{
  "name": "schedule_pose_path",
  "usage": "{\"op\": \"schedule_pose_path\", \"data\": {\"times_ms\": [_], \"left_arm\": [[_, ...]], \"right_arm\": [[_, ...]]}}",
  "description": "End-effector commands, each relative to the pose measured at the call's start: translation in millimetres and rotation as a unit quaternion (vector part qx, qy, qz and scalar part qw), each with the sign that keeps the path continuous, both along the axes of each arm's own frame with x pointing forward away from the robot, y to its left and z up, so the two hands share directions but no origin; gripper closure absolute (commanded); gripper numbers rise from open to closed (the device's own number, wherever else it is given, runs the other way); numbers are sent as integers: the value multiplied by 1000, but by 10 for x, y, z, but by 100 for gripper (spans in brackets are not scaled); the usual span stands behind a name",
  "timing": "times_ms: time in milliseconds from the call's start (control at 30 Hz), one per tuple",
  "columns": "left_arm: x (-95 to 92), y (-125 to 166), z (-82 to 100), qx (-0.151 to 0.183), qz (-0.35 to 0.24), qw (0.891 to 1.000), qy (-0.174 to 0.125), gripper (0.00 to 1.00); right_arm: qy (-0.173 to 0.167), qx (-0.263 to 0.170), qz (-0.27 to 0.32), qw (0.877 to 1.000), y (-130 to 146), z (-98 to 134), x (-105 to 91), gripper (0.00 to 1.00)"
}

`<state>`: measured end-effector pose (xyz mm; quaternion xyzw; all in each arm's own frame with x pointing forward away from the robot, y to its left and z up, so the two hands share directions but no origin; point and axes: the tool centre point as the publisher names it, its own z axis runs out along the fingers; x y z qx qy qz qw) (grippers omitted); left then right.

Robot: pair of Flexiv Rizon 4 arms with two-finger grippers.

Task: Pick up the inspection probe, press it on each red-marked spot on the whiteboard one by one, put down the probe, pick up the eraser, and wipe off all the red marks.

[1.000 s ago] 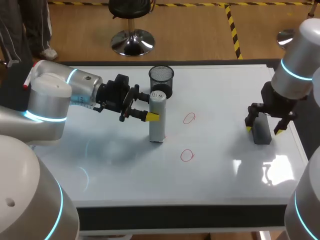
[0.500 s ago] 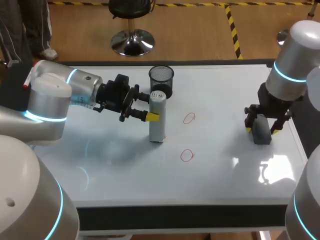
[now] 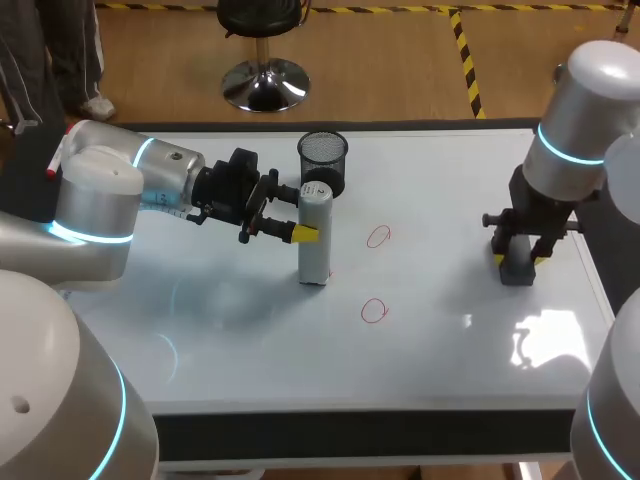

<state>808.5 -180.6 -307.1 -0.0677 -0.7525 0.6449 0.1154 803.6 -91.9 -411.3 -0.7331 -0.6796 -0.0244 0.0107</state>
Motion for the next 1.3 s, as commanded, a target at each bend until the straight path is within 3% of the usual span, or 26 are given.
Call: {"op": "schedule_pose_path", "data": {"times_ms": [33,433,1133,1300], "left_arm": [[-3,-6,-99,0,-1,1000,1,100],[-3,-6,-99,0,-1,1000,1,100],[-3,-6,-99,0,-1,1000,1,100],[-33,-36,-20,-5,-1,1000,-1,100]], "right_arm": [[-3,-1,1,1000,-14,123,-38,100],[-6,9,0,1000,1,252,-73,100],[-6,9,0,1000,1,252,-73,100],[-6,9,0,1000,1,252,-73,100]]}}
